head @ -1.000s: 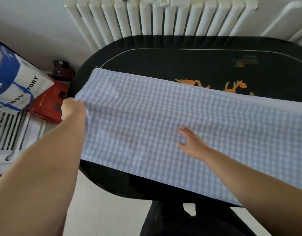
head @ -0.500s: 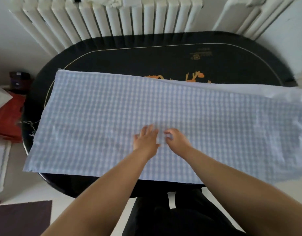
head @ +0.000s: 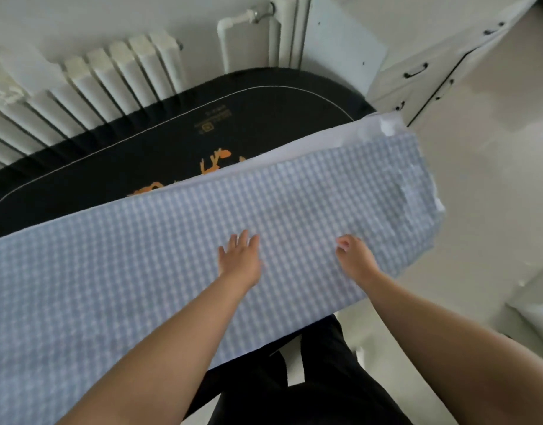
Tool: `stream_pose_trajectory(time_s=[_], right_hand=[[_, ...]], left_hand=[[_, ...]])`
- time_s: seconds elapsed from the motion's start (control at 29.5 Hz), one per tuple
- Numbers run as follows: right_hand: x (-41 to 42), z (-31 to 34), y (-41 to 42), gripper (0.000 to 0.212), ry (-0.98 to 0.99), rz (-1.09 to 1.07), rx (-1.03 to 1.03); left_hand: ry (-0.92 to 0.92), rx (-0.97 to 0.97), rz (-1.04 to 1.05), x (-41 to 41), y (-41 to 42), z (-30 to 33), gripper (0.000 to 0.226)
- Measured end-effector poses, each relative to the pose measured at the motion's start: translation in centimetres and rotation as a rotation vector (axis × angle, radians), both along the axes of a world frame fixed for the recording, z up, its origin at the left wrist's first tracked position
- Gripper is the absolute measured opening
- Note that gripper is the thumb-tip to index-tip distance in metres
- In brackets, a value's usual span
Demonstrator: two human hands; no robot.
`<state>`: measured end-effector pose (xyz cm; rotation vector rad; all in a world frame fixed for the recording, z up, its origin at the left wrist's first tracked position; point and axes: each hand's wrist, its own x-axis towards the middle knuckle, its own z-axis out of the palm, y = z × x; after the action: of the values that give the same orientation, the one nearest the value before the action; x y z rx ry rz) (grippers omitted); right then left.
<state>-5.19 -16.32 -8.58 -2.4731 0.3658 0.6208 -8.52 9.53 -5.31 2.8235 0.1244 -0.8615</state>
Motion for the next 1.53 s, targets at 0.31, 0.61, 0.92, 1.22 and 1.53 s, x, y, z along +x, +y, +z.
stream_pose_trajectory(time_s=[0.31,0.61,0.92,1.22,1.53], right_hand=[[7.6,2.7,-12.7,0.029,-0.260,-0.176,-0.003],[20.3,2.7,-22.9,0.057,-0.218,-0.296,-0.011],[25.4,-1.1,-24.6,0.083,0.048,-0.398,0.374],[31.1,0.5,-21.5,0.027,-0.028,-0.438,0.487],[26.3,5.5,-22.1,0.034,0.279,-0.054,0.838]], left_hand=[[-0.023,0.071,-0.100,10.3,-10.7,0.7,0.072],[-0.106,0.125,0.010,21.2,-15.1,0.2,0.077],[-0.093,0.063,0.092,28.7,-16.3,-1.5,0.120],[-0.568,0.277,-0.037,25.5,-17.9,-2.2,0.058],[-0.477,-0.087,-0.076,21.1,-16.5,-2.3,0.055]])
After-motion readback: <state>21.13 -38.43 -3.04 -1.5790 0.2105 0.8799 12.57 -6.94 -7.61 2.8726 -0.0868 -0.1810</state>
